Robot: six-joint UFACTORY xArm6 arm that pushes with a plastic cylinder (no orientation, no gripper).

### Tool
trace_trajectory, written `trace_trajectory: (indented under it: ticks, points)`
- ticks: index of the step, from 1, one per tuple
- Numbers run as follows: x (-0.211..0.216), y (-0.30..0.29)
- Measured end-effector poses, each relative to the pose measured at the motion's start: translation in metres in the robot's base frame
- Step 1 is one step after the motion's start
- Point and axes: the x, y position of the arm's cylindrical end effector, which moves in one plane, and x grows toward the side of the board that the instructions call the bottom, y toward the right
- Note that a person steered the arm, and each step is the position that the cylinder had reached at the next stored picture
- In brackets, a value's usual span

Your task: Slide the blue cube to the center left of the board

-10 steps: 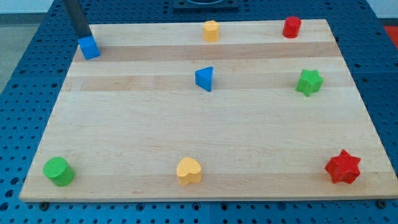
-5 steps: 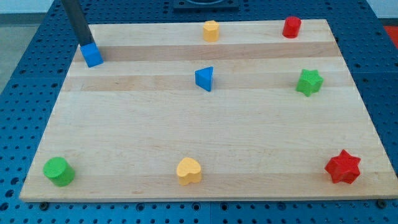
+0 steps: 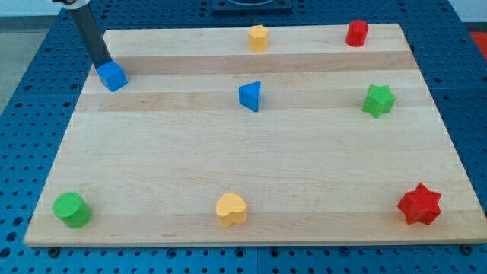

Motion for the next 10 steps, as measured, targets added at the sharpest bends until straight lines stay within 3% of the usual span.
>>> trace_trajectory:
  ticks: [3,10]
  points:
    - [-0.008,0.024]
    - [0.066,0.034]
